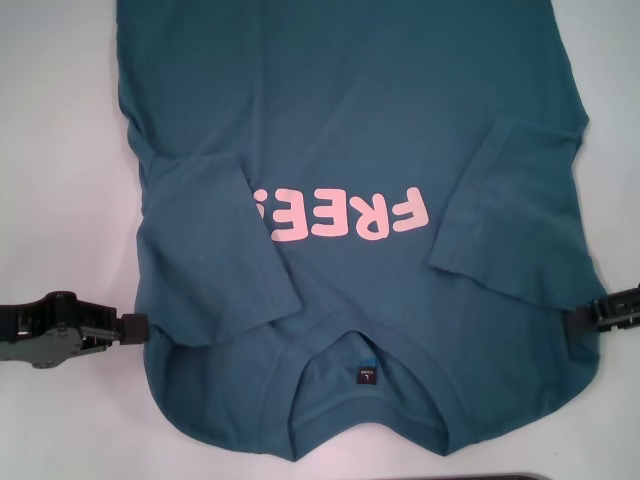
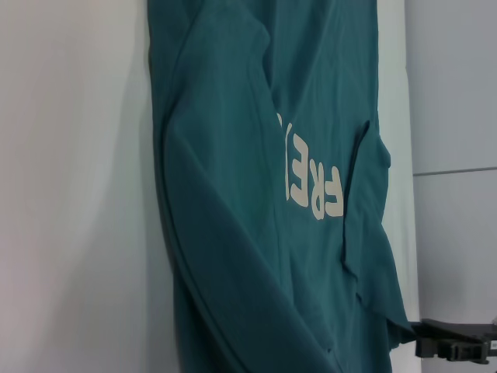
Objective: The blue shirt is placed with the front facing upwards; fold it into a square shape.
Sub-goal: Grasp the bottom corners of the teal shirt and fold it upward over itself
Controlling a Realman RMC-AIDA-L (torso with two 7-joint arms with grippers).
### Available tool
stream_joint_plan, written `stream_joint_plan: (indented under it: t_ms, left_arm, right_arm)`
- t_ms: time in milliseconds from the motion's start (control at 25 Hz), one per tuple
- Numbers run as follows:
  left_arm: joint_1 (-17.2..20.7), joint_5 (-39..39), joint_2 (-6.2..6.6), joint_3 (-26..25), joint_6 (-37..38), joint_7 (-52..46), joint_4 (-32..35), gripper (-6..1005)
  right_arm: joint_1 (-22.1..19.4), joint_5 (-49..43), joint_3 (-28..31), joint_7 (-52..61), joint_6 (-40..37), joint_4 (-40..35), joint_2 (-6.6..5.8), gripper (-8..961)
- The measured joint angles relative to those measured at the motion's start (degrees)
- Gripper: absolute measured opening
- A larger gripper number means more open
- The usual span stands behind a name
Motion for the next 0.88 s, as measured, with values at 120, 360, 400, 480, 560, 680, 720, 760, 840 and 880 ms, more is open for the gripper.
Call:
stream_joint_plan:
  t_ms: [120, 360, 400, 480, 560, 680, 720, 760, 840, 880]
  left_arm:
    - [0.0, 0.0, 0.00, 0.0, 0.0, 0.0, 0.0, 16]
    - [0.0, 0.0, 0.00, 0.0, 0.0, 0.1, 0.0, 15]
    - [0.0, 0.0, 0.00, 0.0, 0.0, 0.1, 0.0, 15]
    - [0.0, 0.0, 0.00, 0.0, 0.0, 0.1, 0.0, 15]
    - [0.0, -0.1, 0.00, 0.0, 0.0, 0.1, 0.0, 15]
    - [0.0, -0.1, 0.00, 0.0, 0.0, 0.1, 0.0, 15]
    - [0.0, -0.1, 0.00, 0.0, 0.0, 0.1, 0.0, 15]
    - [0.0, -0.1, 0.00, 0.0, 0.0, 0.1, 0.0, 15]
    - [0.0, -0.1, 0.00, 0.0, 0.0, 0.1, 0.0, 15]
    - [0.0, -0.1, 0.00, 0.0, 0.0, 0.1, 0.0, 15]
  right_arm:
    - [-0.3, 0.7, 0.1, 0.2, 0.1, -0.2, -0.34, 529]
    - [-0.6, 0.4, -0.4, 1.3, 1.4, -0.2, -0.74, 517]
    - [-0.6, 0.2, -0.5, 1.5, 1.5, -0.2, -0.75, 515]
    - [-0.6, -0.2, -0.6, 1.7, 1.7, -0.2, -0.71, 511]
    - [-0.5, -0.7, -0.7, 1.9, 1.8, -0.2, -0.48, 507]
    - [-0.2, -1.2, -0.7, 1.9, 1.8, -0.2, -0.22, 501]
    - [-0.2, -1.2, -0.7, 2.0, 1.8, -0.2, -0.20, 499]
    - [-0.1, -1.2, -0.5, 2.1, 1.8, -0.3, -0.18, 497]
    - [-0.3, -0.4, 0.0, 2.5, 1.6, -0.6, -0.23, 493]
    - [-0.4, 0.0, 0.2, 2.5, 1.4, -0.8, -0.27, 491]
